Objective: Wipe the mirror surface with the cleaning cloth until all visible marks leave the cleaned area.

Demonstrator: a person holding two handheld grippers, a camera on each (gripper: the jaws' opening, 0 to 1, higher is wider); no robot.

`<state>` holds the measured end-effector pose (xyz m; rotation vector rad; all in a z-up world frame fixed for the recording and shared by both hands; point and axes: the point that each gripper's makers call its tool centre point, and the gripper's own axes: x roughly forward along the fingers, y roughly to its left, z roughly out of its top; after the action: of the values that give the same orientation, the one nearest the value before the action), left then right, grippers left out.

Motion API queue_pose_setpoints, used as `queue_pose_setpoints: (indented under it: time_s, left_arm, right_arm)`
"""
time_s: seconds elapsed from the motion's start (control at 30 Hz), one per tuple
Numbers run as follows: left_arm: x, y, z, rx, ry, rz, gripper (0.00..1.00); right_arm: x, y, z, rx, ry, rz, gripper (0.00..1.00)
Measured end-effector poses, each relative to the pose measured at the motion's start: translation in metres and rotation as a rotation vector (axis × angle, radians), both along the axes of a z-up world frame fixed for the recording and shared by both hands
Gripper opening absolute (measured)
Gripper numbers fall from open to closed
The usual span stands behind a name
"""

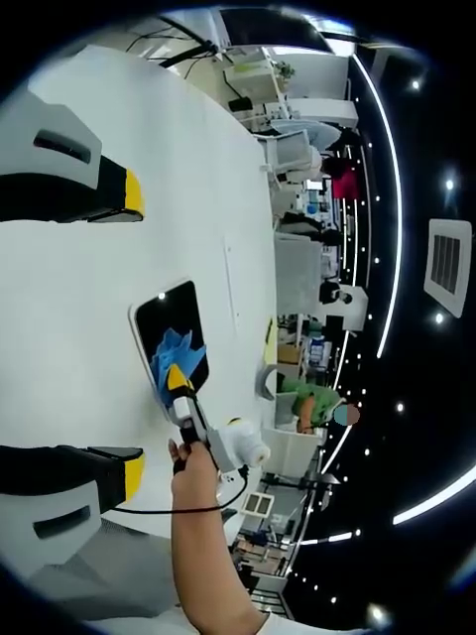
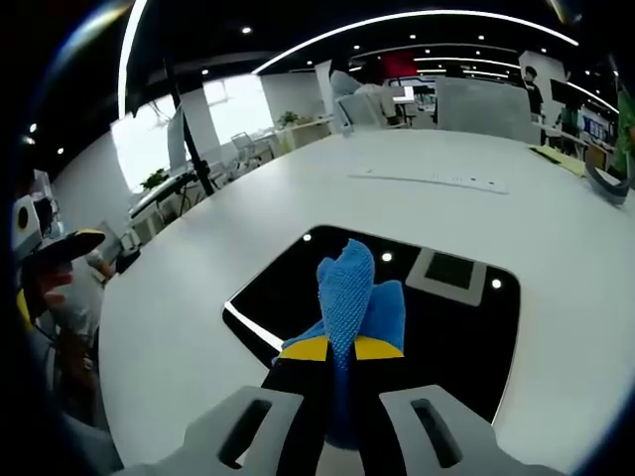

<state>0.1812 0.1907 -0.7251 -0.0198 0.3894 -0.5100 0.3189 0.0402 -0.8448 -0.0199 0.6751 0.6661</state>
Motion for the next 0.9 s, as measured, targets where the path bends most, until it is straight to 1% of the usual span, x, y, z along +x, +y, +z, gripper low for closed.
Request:
queue_pose_setpoints:
  time_s: [0.23,0.6,0.9]
  left_arm:
    - [0.001,0.000,0.000,0.001,0.004,-0.003,0.94]
    - [-0.001,0.006,-0.005,0.000,0.017,0.017,0.94]
    - [0.000,0.008,-0.008,-0.004,0.027,0.024,0.95]
  right_arm:
    - [0.005,0.002,0.000,0.001,0.005,0.001,0.02]
    - [0.015,0.009,0.001,-0.005,0.007,0.008,0.02]
    - [0.029,0.015,0.001,-0.001,0.007,0.001,0.02]
